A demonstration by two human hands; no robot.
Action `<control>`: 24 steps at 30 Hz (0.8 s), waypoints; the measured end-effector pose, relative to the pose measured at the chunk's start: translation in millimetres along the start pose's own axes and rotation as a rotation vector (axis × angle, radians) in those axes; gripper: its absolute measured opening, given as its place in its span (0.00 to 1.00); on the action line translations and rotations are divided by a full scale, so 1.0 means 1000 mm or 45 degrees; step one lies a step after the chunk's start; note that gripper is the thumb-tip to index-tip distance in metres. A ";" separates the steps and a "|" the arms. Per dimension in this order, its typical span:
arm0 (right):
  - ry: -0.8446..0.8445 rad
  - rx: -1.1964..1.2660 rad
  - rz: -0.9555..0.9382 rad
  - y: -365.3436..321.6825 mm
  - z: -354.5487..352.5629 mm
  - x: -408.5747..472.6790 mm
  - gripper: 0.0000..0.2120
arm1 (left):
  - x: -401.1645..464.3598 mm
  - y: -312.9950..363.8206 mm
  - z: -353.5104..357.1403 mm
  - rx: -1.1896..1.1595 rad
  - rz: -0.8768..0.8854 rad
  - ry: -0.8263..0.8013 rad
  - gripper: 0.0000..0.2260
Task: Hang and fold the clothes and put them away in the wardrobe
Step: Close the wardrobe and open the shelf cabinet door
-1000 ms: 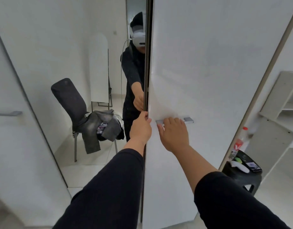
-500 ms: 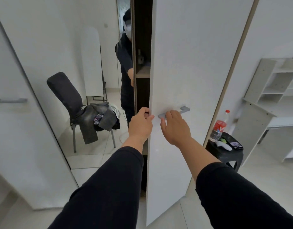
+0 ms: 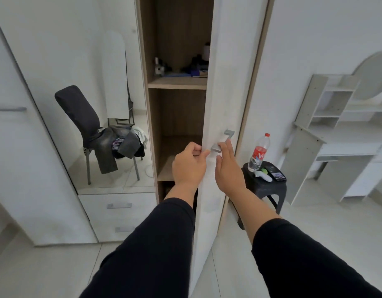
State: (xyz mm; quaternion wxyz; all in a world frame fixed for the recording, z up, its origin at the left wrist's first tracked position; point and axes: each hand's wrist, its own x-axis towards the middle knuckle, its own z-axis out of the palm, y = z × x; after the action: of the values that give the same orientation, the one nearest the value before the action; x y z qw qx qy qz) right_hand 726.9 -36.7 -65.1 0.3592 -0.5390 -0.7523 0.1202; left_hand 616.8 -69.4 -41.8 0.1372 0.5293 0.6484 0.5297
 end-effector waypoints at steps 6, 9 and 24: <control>-0.088 0.354 0.398 0.039 -0.037 -0.023 0.41 | -0.041 0.046 0.046 -0.082 -0.006 -0.113 0.05; -0.077 0.328 0.473 0.063 -0.046 -0.036 0.30 | -0.051 0.064 0.071 -0.087 -0.009 -0.154 0.06; 0.052 0.102 0.685 0.137 -0.099 -0.047 0.19 | -0.066 0.124 0.163 -0.035 0.059 -0.332 0.07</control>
State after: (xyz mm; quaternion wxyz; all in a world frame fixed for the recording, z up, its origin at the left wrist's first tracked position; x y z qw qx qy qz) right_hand 899.9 -45.8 -91.6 0.3506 -0.7072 -0.5692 0.2301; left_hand 831.3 -51.5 -29.1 0.2154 0.6065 0.6054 0.4682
